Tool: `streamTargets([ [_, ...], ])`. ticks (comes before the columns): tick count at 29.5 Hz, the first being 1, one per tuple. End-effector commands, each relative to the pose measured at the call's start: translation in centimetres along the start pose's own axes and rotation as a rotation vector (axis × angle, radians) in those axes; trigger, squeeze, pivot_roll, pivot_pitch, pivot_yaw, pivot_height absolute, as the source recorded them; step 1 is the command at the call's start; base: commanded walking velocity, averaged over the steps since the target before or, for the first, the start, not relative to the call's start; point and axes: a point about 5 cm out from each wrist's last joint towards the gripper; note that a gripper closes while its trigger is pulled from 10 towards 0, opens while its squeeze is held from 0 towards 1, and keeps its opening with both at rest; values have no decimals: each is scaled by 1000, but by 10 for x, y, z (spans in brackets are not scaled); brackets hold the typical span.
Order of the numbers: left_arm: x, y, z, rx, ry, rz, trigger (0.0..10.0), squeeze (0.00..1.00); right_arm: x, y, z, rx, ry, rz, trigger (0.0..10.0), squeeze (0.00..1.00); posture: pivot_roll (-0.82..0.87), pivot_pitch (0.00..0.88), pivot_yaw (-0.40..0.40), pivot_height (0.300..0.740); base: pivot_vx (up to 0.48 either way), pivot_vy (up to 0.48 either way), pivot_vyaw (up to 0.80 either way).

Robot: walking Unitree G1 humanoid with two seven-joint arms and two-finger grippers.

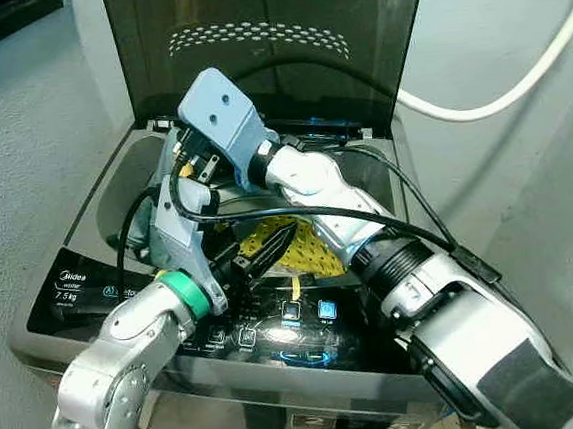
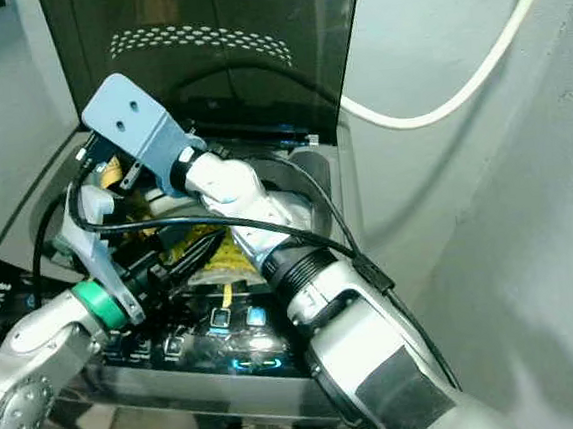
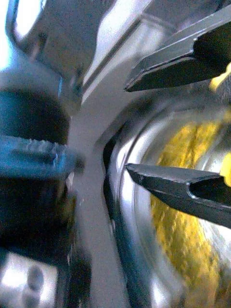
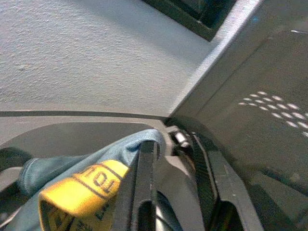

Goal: Clothes washing

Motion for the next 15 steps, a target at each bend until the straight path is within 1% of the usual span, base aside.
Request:
streamTargets([
  [1, 2, 23, -7, -91, -23, -95, 10000, 0, 8, -10, -8, -70, -3, 31, 10000, 1000, 82, 55, 22, 740, 0, 0, 0],
  [2, 4, 28, -4, -137, 10, -85, 10000, 0, 14, -4, -17, -178, 5, -32, 10000, 1000, 84, 57, 29, 740, 0, 0, 0],
  [3, 4, 28, -4, -137, 10, -85, 10000, 0, 14, -4, -17, -178, 5, -32, 10000, 1000, 84, 57, 29, 740, 0, 0, 0],
  [4, 6, 31, -2, -162, 38, -77, 10000, 0, 21, 2, -24, -255, 21, -95, 10000, 1000, 84, 57, 29, 740, 0, 0, 0],
  [5, 6, 31, -2, -162, 38, -77, 10000, 0, 21, 2, -24, -255, 21, -95, 10000, 1000, 84, 57, 29, 740, 0, 0, 0],
  [6, 10, 32, -2, -159, 56, -69, 10000, 0, 27, 5, -29, -283, 31, -137, 10000, 1000, 84, 59, 35, 740, 0, 0, 0],
  [7, 14, 30, -1, -157, 69, -51, 10000, 0, 33, 4, -33, -271, 36, -150, 10000, 1000, 84, 59, 35, 740, 0, 0, 0],
  [8, 14, 30, -1, -157, 69, -51, 10000, 0, 33, 4, -33, -271, 36, -150, 10000, 1000, 84, 59, 35, 740, 0, 0, 0],
  [10, 19, 22, 0, -135, 85, -18, 10000, 0, 40, 1, -40, -213, 12, -148, 10000, 1000, 90, 61, 37, 740, 0, 0, 0],
  [11, 19, 19, 0, -126, 88, -6, 10000, 0, 44, 3, -49, -246, -30, -175, 10000, 0, 92, 59, 37, 740, 0, 0, 0],
  [13, 16, 11, -1, -119, 89, 13, 10000, 0, 53, 14, -66, -404, -124, -301, 10000, 0, 95, 60, 37, 740, 0, 0, 0],
  [14, 16, 11, -1, -119, 89, 13, 10000, 0, 53, 14, -66, -404, -124, -301, 10000, 0, 95, 60, 37, 740, 0, 0, 0],
  [15, 14, 8, -1, -121, 90, 21, 10000, 0, 58, 19, -72, -491, -153, -370, 10000, 0, 93, 58, 39, 740, 0, 0, 0],
])
Point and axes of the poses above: a point about 5 cm out from each wrist's last joint towards the gripper, its own x axis pointing back from the gripper into the wrist, its own y axis along the axis of the wrist's last joint, z = x × y, and after that the axes turned 10 degrees about x, right-handed
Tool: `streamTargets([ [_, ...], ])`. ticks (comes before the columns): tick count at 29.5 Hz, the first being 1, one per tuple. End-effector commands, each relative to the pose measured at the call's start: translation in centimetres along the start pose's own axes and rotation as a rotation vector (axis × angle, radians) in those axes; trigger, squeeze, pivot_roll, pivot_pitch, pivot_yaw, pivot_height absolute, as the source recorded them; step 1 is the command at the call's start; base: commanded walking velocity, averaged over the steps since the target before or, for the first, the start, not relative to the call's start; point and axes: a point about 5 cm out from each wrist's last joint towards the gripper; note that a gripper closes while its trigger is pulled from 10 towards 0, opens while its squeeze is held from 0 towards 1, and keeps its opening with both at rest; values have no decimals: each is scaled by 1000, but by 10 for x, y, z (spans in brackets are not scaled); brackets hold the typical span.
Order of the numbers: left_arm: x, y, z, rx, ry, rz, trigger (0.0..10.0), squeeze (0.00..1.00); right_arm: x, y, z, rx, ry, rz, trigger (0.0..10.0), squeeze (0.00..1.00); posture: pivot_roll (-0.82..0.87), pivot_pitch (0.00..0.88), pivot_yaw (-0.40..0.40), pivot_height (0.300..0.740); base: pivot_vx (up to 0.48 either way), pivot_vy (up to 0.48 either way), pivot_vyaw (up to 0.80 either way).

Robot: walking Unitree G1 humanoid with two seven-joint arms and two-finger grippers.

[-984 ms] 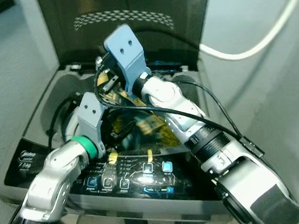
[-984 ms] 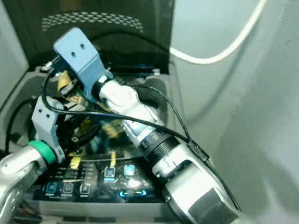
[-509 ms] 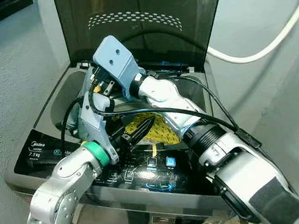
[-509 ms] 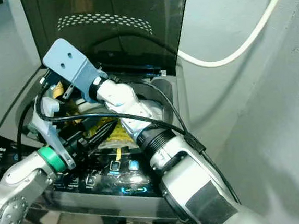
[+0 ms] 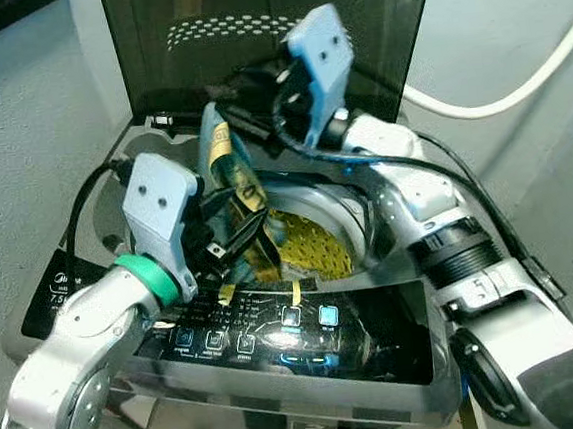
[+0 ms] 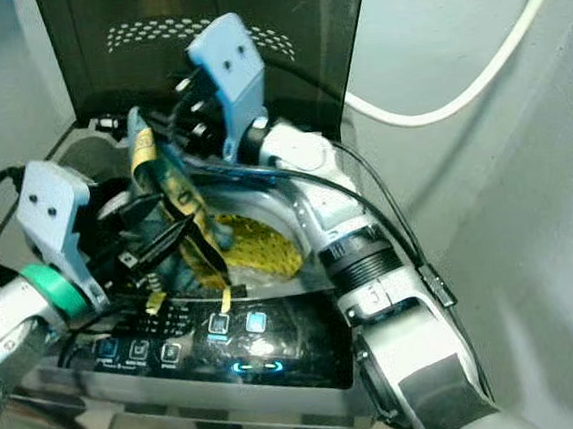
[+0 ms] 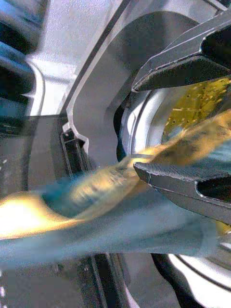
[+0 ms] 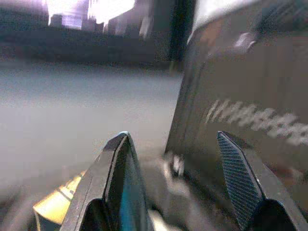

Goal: Clothes washing

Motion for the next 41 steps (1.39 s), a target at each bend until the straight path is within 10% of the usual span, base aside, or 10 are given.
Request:
streamTargets([
  [1, 0, -7, -1, -7, -2, 30, 10000, 0, 2, 14, -4, -83, -28, -93, 10000, 0, 93, 58, 39, 740, 0, 0, 0],
  [6, -4, -5, -2, -19, 1, 20, 10000, 0, 16, 24, -10, -161, -53, -160, 10000, 0, 90, 55, 44, 740, 0, 0, 0],
  [18, -8, 26, 11, -55, 62, -116, 10000, 0, 94, 40, -9, 15, 10, -186, 10000, 0, 87, 49, 54, 740, 0, 0, 0],
  [23, -9, 40, 29, -73, 151, -191, 10000, 0, 128, 45, -24, 67, -346, -201, 10000, 0, 65, 43, 72, 740, 0, 0, 0],
  [28, -16, 40, 37, -67, 206, -214, 10000, 0, 138, 30, -15, 149, -518, -123, 10000, 0, 40, 38, 90, 740, 0, 0, 0],
  [32, -30, 37, 36, -54, 206, -216, 10000, 0, 123, 16, 0, 461, -568, 21, 10000, 0, 17, 34, 95, 740, 0, 0, 0],
  [41, -39, 30, 33, -38, 207, -226, 10000, 0, 135, -1, -12, 368, -829, 178, 10000, 0, 13, 38, 81, 740, 0, 0, 0],
])
Point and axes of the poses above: a point about 5 cm out from each wrist's last joint towards the gripper, its own x axis pointing back from the gripper into the wrist, its own y axis along the axis of the wrist's last joint, z = x × y, and after that the axes turned 10 degrees about x, right-handed
